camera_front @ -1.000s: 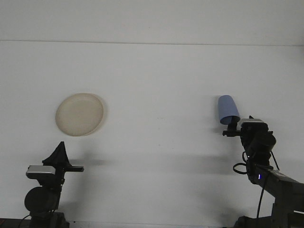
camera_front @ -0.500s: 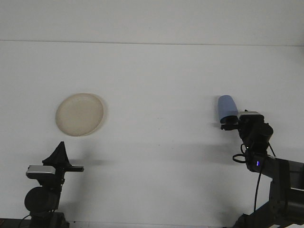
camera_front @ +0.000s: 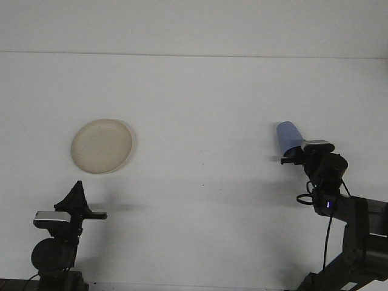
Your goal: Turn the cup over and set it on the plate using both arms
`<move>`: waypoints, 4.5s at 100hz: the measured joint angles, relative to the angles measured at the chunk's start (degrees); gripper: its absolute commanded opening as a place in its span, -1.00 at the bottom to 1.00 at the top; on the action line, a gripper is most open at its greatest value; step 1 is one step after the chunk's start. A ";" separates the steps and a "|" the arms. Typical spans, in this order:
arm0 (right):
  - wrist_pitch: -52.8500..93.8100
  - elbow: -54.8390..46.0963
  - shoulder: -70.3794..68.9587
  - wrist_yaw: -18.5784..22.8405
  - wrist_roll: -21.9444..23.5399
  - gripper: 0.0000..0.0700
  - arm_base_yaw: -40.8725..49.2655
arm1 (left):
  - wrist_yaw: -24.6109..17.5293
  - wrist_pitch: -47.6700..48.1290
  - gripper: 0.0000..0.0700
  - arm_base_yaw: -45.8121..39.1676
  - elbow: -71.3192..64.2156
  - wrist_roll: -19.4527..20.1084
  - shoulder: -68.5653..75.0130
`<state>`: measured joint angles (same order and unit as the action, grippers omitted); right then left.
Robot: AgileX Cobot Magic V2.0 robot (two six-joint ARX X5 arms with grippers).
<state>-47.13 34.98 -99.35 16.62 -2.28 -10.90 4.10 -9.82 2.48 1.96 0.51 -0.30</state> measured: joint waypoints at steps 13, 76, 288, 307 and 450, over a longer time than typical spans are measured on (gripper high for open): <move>-0.61 0.11 0.00 1.27 -0.02 -0.98 0.02 | 0.00 0.00 -0.97 0.00 0.00 0.00 0.00; 25.09 0.11 28.92 -3.78 1.03 -0.98 1.09 | 0.00 0.00 -0.97 0.00 0.00 0.00 0.00; 123.56 60.28 1.07 -15.23 1.60 -0.99 52.87 | 0.00 0.00 -0.97 0.00 0.00 0.00 0.00; 123.54 60.28 -1.55 -15.23 1.36 -0.98 54.90 | 0.00 0.00 -0.97 0.00 0.00 0.00 0.00; 120.98 60.35 -8.92 -15.19 0.33 -0.37 55.08 | 0.00 0.00 -0.97 0.00 0.00 0.00 0.00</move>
<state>73.84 95.33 -108.27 1.43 -1.96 44.18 4.10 -9.82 2.48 1.96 0.51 -0.30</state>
